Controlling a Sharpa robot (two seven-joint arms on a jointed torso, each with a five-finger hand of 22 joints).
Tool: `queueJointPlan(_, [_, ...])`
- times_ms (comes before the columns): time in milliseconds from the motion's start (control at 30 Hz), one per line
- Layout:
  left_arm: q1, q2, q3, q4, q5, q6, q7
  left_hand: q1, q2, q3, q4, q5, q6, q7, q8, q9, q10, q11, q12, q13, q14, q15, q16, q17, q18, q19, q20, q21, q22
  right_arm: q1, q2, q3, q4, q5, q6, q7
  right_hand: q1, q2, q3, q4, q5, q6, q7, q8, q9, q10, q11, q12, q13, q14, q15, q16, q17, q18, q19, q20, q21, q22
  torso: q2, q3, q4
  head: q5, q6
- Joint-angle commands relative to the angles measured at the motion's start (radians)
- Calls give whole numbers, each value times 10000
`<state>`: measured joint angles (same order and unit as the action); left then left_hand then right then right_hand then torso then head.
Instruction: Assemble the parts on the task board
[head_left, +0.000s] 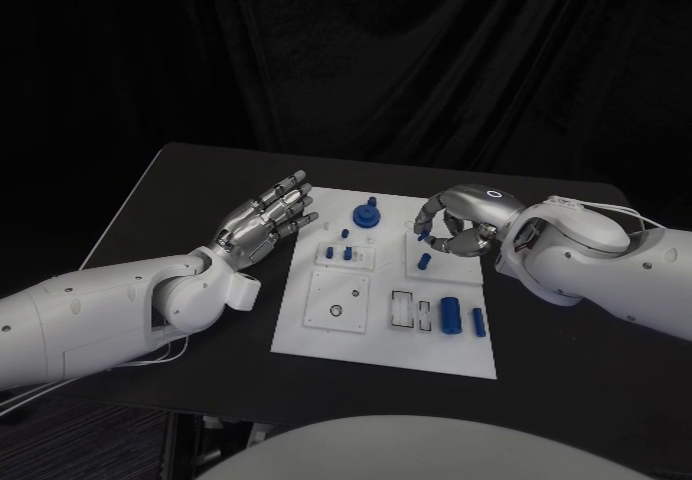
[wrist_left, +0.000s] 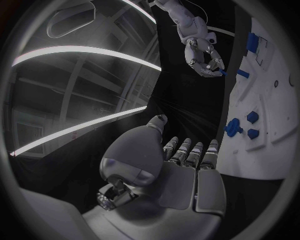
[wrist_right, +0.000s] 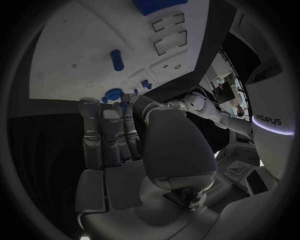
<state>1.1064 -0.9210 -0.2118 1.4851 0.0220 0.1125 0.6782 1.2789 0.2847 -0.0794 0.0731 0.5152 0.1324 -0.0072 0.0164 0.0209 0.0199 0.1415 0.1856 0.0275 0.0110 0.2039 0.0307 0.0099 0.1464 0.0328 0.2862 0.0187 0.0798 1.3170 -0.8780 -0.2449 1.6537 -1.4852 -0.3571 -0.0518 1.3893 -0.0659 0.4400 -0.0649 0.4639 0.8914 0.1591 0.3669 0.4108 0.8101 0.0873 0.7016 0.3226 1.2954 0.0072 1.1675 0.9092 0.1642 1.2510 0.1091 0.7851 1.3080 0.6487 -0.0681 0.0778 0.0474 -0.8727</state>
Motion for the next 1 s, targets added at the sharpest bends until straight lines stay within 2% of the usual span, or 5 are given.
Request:
queueJointPlan(33, [-18,6,7,34,-68,84,895,-77,38,88,8,46,40,68,68,18,0,93,73,12,34,64,103,24,110,5,63,45,19,9,91,6,247,-702,135,-400,-63,-38,-21,42,-50,-2,-79,7,9,107,2,-54,-7,51,5,64,17,-193,72,-2,52,738,2,3,9,53,1])
queueJointPlan(267, [-20,55,7,51,-68,46,877,-90,27,112,3,45,60,78,72,21,3,93,91,14,42,62,115,26,100,0,58,40,2,-80,601,2,448,-1252,359,-516,-68,-93,-38,38,-204,84,-107,17,20,218,-26,-54,-21,46,-10,125,55,-199,112,-10,119,743,31,35,-4,179,1])
queueJointPlan(467, [-20,96,7,58,-68,52,859,-113,24,124,16,34,58,94,72,21,5,99,101,14,54,68,143,33,93,6,57,43,12,-272,1052,1,389,-1482,413,-549,-90,-134,-49,44,-259,102,-113,1,16,229,-27,-81,-37,42,-11,146,74,-200,114,-12,128,742,26,28,8,211,1])
queueJointPlan(667, [-20,98,7,60,-67,32,865,-151,19,127,43,18,69,105,74,22,6,103,108,14,56,62,145,31,87,12,53,45,18,-539,1431,3,141,-1615,419,-582,-105,-156,-53,50,-291,123,-118,-9,15,246,-30,-101,-49,38,-10,161,90,-204,119,-12,146,744,16,21,-25,278,1])
queueJointPlan(1000, [-20,144,7,30,-67,61,857,-160,20,131,49,20,58,106,72,20,5,105,102,13,45,58,121,23,85,9,50,43,11,-978,1935,4,-318,-1743,400,-621,-108,-161,-51,52,-298,131,-121,-13,14,257,-33,-107,-54,37,-11,168,96,-203,116,-12,140,742,7,27,1,375,1])
